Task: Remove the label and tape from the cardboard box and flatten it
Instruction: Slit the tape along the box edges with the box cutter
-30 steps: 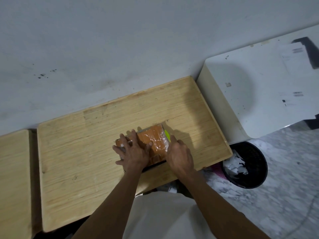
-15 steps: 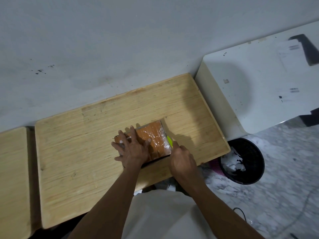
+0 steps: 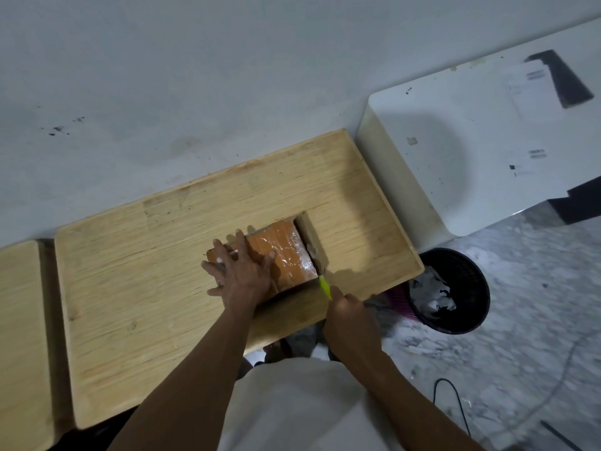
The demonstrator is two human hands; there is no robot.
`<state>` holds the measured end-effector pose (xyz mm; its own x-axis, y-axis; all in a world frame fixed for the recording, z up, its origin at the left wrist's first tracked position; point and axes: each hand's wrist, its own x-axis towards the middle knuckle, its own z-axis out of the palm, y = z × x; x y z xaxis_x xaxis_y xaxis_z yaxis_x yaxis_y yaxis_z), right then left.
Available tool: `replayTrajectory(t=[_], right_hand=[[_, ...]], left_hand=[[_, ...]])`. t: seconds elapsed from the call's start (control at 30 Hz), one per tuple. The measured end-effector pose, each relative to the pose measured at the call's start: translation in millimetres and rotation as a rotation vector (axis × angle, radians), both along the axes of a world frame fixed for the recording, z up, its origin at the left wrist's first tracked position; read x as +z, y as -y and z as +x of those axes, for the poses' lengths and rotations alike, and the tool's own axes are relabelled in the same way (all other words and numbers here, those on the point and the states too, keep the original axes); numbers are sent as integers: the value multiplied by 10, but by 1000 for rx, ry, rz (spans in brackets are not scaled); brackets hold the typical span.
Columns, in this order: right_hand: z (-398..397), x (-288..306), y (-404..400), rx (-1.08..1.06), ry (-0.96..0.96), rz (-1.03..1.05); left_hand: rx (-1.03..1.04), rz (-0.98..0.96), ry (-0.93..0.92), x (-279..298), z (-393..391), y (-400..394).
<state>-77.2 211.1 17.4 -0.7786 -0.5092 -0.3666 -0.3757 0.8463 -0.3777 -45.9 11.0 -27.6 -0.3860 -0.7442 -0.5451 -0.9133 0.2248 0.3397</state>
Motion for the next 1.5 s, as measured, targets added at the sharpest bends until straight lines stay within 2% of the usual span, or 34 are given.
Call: replayTrajectory(t=[0.1,0.3,0.5,0.63,0.73,0.93,1.1,1.17,1.27,1.33,1.5], right_hand=[[13,-79,-163,-10,19,-70],[-178,-59,-155,-383,52,-425],[-520,-2,-1,-574,183,-547],[-691,59,101,-598,185,-613],[-860,64,102,-501,209,-581],[-1094,-93,114,-390,419,-578],[-1275,-260,135,-399,735,-684],[-1349,-345,186,-365,671,-600],[-1453,-506,304,-310,298,-386],[-1504,-589,376,-347,154,-323],[-1565,-667,469,-415,194,-137]], left_hand=[[-7,-8,6,-15,-3,5],[-23,-11,-1,-36,54,5],[-58,-46,-64,-38,206,-7],[-56,-85,-68,-43,322,-76],[-55,-89,-59,-56,371,-109],[-49,-81,-59,-100,412,-106],[-34,-76,-67,-142,416,-101],[-24,-79,-66,-142,399,-111],[-19,-80,-46,-130,373,-112],[-16,-79,-29,-121,368,-111],[-16,-81,20,-100,369,-96]])
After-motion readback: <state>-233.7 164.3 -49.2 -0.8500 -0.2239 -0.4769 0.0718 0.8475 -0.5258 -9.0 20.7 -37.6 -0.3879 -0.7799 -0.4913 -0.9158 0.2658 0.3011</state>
